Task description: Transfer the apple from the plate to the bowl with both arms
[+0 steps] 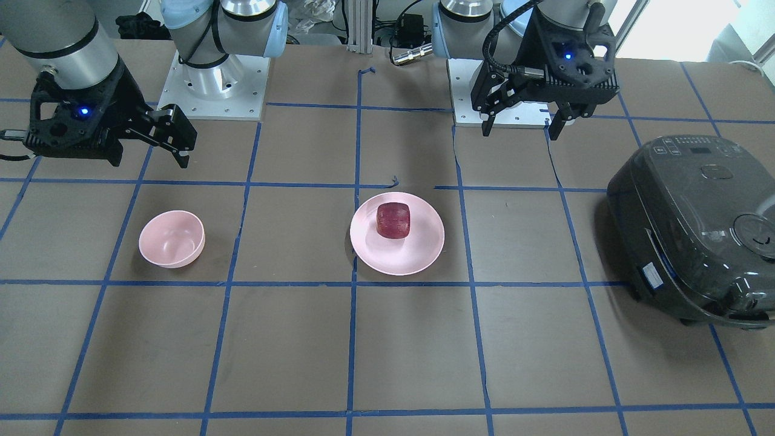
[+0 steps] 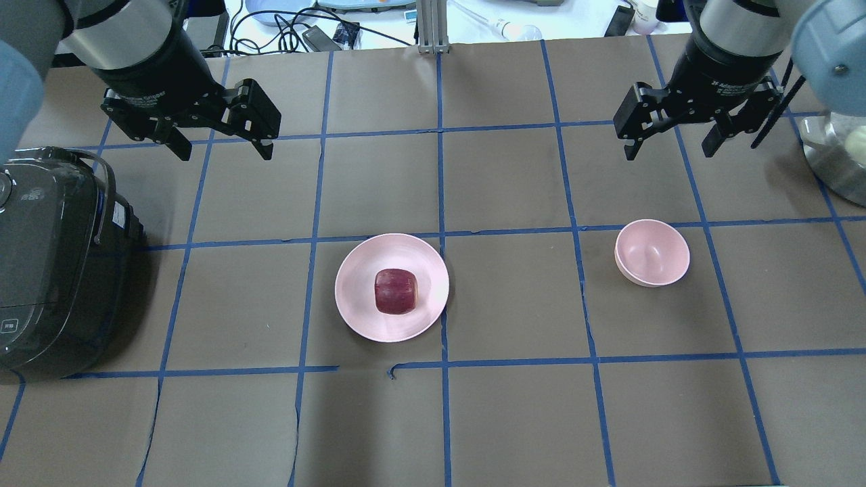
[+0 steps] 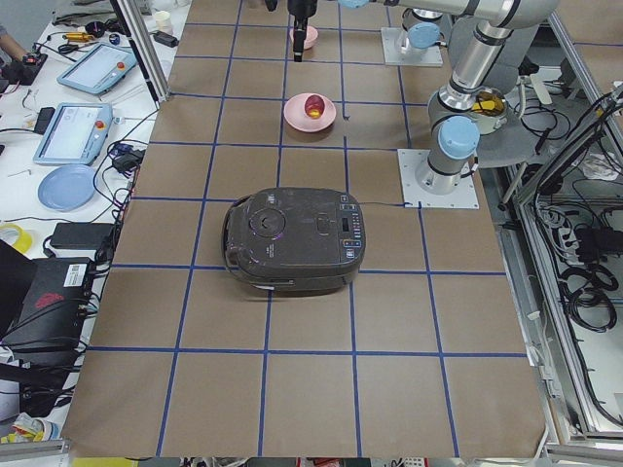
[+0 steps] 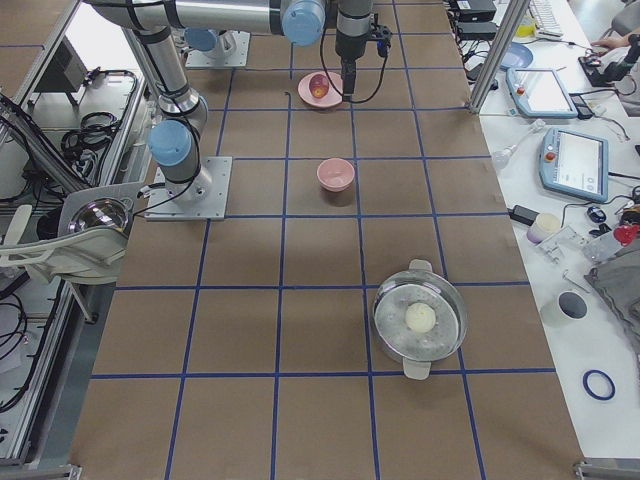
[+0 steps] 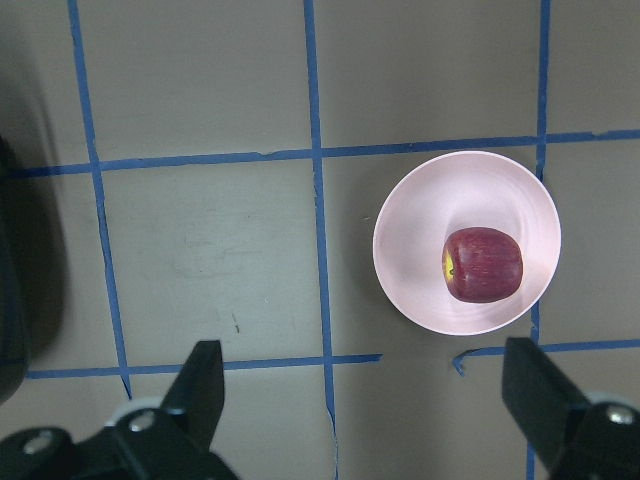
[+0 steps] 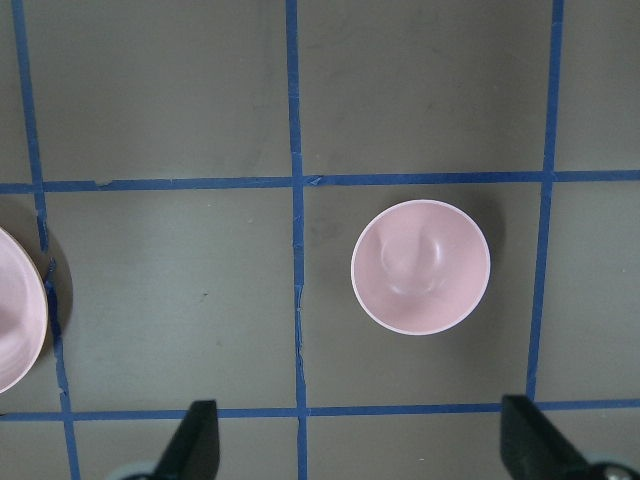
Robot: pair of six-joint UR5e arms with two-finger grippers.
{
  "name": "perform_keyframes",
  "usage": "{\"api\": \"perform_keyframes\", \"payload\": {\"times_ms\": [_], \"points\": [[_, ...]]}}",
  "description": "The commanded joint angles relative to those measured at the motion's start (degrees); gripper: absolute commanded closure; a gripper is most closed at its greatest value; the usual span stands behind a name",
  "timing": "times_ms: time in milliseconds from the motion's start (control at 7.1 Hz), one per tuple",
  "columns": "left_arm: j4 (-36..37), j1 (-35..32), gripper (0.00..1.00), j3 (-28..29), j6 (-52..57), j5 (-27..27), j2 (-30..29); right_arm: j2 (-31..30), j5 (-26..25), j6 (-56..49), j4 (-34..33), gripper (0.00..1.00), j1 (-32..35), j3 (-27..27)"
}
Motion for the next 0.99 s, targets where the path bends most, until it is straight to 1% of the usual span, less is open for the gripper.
{"api": "perform_keyframes", "payload": {"times_ms": [0,845], "points": [[0.0,0.0,0.00,0.0,0.0,0.0,0.0,-0.6,-1.1,0.0,0.5,0.00,0.0,-0.1],[0.1,0.1,0.00,0.0,0.0,-0.1,-0.2,-0.7,-0.7,-0.1,0.4,0.00,-0.1,0.3]]}}
